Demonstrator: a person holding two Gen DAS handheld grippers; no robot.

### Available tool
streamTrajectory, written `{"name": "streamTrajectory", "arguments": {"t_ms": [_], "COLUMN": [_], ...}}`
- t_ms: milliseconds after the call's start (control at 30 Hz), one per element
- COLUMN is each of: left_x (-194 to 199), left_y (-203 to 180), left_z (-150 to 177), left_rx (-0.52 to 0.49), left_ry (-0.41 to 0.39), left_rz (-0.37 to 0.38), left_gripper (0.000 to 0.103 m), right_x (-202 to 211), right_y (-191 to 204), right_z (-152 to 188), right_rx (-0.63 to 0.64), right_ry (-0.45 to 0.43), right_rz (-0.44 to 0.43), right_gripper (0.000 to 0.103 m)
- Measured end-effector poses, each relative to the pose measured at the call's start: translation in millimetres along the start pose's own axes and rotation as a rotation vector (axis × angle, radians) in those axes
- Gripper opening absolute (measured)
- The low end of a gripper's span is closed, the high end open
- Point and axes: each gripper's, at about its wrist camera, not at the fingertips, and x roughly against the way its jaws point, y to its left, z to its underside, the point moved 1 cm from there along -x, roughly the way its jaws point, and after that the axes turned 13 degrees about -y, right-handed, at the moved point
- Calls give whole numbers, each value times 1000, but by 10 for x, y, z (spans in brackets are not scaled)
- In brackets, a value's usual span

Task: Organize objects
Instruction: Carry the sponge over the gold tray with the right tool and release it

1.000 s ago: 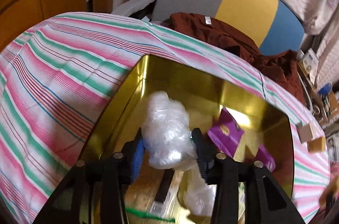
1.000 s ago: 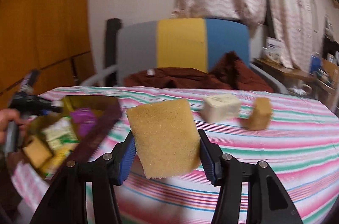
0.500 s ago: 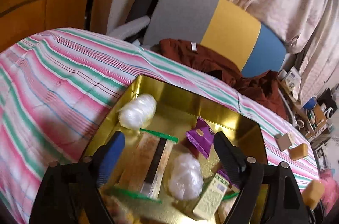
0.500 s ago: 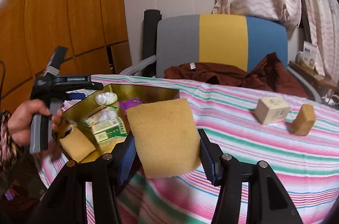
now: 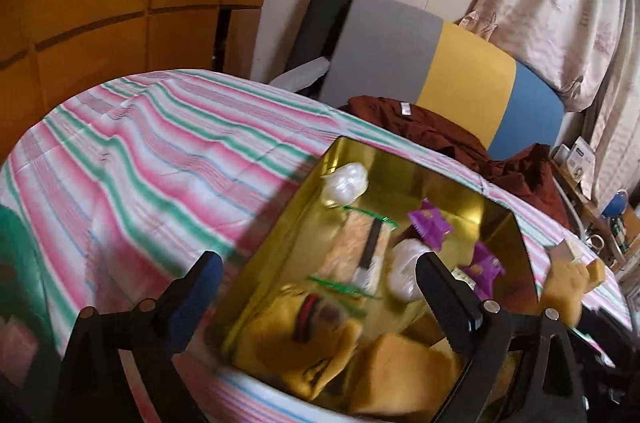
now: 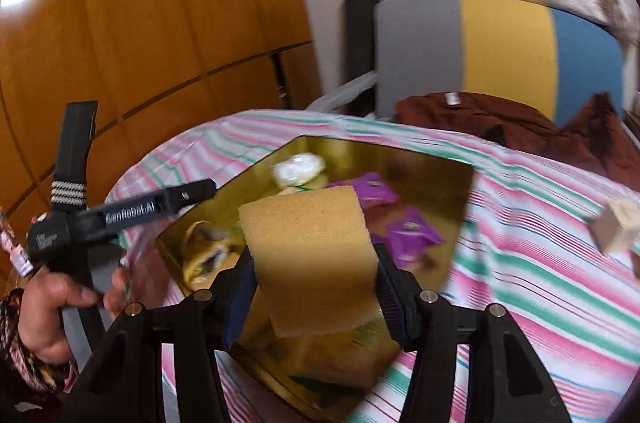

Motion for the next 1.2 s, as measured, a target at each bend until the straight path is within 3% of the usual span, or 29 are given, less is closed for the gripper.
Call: {"name": "streamTrajectory", "arguments": {"t_ms": [233, 700, 833, 933, 1200], "left_x": [42, 118, 128, 137, 158], "left_y": [115, -85, -102, -122, -155], "left_z": [-3, -25, -33, -33, -35], "left_rx": [35, -28, -38, -48, -63], "left_ry": [18, 18, 17, 17, 12], "left_rz": [-26, -20, -29, -35, -42], "left_gripper": [98, 98, 98, 98, 98], "right_x": [-357, -955, -1085, -1084, -779], "right_y": [-25, -392, -497, -490, -553], "right_z": [-108, -268, -281, -276, -379], "right_rx": [-36, 4, -48, -15, -22], "right_ry": [43, 123, 171, 190, 107], "right_rz": [28, 190, 177, 215, 298], "right_gripper": [56, 58, 62, 71, 72]}}
